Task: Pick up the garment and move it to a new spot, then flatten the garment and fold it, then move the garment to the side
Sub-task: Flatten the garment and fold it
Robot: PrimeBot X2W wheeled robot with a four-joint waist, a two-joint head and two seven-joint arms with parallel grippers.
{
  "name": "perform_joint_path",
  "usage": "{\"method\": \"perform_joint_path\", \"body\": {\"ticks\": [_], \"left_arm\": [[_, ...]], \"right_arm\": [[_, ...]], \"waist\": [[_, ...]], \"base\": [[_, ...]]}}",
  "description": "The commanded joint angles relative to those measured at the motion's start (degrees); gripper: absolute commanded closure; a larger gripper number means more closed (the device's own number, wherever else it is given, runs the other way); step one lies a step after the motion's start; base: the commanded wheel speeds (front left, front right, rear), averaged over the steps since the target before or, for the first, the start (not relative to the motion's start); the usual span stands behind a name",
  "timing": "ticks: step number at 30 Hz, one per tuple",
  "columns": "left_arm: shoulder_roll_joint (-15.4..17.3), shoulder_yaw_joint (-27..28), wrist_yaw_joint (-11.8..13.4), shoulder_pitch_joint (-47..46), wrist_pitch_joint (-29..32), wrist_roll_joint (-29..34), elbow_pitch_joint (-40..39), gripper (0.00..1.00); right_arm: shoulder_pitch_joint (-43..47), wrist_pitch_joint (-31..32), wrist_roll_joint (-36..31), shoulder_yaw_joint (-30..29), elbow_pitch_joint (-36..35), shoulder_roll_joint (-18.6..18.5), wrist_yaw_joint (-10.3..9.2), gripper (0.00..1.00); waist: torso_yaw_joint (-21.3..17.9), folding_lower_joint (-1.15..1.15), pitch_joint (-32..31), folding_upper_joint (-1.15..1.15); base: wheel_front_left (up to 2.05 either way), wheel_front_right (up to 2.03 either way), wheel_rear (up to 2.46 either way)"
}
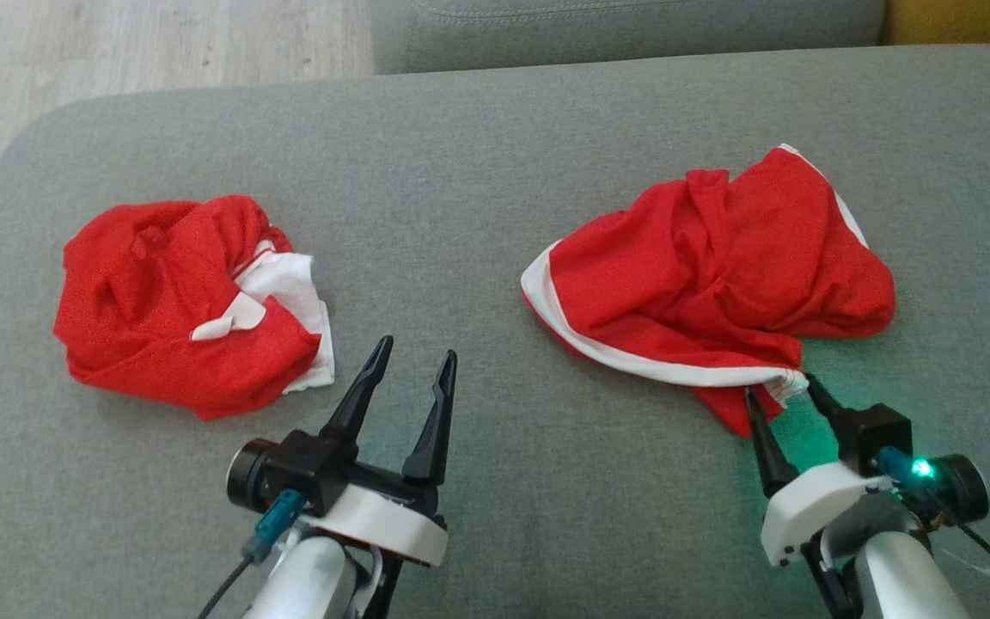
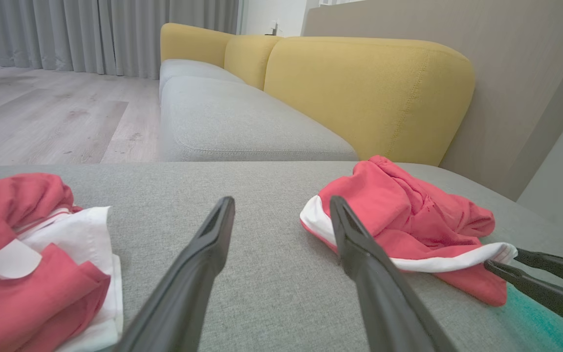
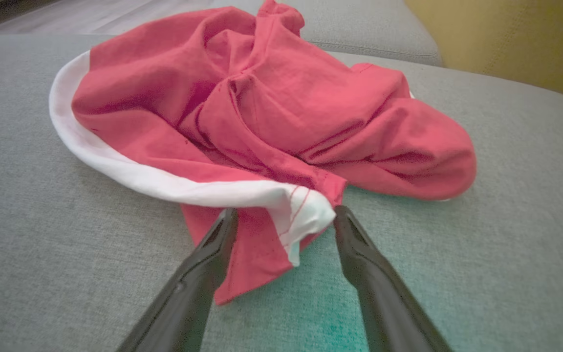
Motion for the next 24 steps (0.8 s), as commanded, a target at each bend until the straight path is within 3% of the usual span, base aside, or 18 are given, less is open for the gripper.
{"method": "perform_joint_path", "body": {"ticks": [1, 10, 24], "left_arm": [[-0.05, 2.0, 0.4, -2.04, -0.3, 0.02, -1.57, 0.0], [-0.05, 3.11, 0.3, -0.4, -0.3, 0.38, -1.35, 0.0], [-0.05, 3.51, 0.79, 0.94, -0.3, -0.11, -2.63, 0.0]], "right_arm": [[-1.97, -0.83, 0.69, 1.52, -0.9, -0.27, -0.04, 1.0], [-1.12, -3.02, 5.29, -2.51, -0.93, -0.27, -0.04, 1.0], [2.42, 6.13, -3.76, -23.46, -6.44, -0.27, -0.04, 1.0]], "waist": [[-0.35, 0.0, -0.28, 0.0], [-2.86, 0.0, -2.92, 0.0], [-6.44, 0.0, -3.89, 0.0]], "base": [[0.0, 0.0, 0.0], [0.0, 0.0, 0.0], [0.0, 0.0, 0.0]]}}
